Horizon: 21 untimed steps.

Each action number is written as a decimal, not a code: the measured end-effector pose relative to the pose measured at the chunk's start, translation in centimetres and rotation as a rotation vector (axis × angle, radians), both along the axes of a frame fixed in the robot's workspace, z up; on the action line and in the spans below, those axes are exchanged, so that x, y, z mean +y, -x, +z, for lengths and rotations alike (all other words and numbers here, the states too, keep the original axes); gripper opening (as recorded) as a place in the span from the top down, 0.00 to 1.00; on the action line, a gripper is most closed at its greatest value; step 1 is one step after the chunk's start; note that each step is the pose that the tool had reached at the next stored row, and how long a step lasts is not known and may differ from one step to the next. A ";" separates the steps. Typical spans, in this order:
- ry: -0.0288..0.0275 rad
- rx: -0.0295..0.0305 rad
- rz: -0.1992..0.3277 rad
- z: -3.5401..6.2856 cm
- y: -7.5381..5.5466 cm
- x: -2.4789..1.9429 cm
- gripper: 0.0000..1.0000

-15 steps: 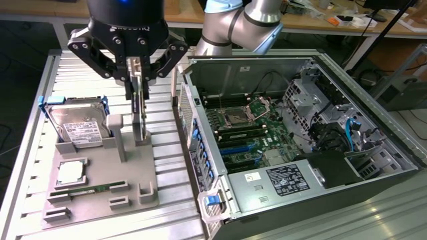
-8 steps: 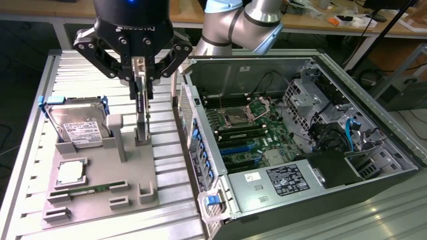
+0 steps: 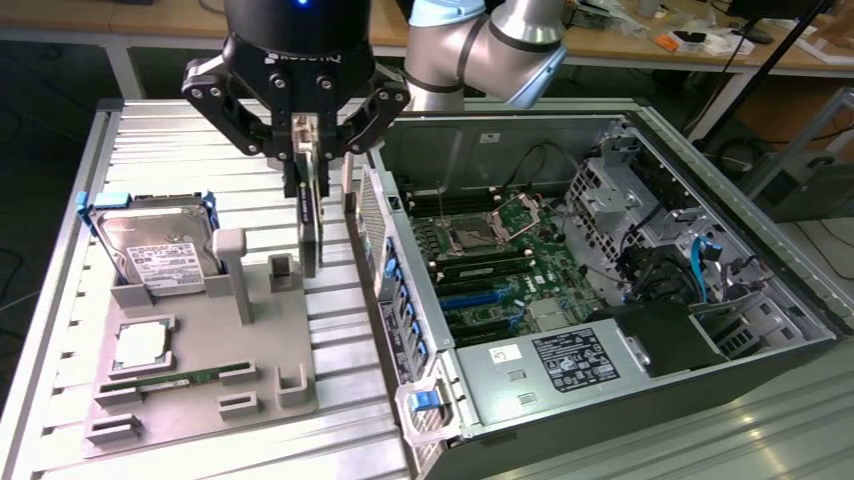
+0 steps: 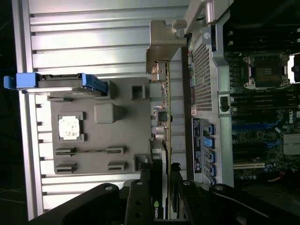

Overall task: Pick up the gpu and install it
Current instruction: 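Pick up the gpu and move the gpu toward the slot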

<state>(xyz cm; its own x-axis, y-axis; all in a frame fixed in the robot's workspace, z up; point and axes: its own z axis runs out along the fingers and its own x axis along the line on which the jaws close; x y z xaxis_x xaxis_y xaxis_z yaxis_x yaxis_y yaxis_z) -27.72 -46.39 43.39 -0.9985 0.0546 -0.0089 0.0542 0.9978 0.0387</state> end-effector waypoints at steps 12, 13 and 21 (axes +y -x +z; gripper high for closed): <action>0.0000 0.0001 0.000 0.00 -2.0 0.00 0.73; 0.0000 0.0001 0.000 0.00 -2.1 0.00 0.73; 0.0000 0.0001 0.000 0.00 -3.1 0.00 0.73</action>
<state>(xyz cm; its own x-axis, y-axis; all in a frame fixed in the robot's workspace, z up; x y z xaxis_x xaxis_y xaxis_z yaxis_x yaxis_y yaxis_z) -24.60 -46.39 43.39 -0.9985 0.0546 -0.0088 0.0542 0.9978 0.0386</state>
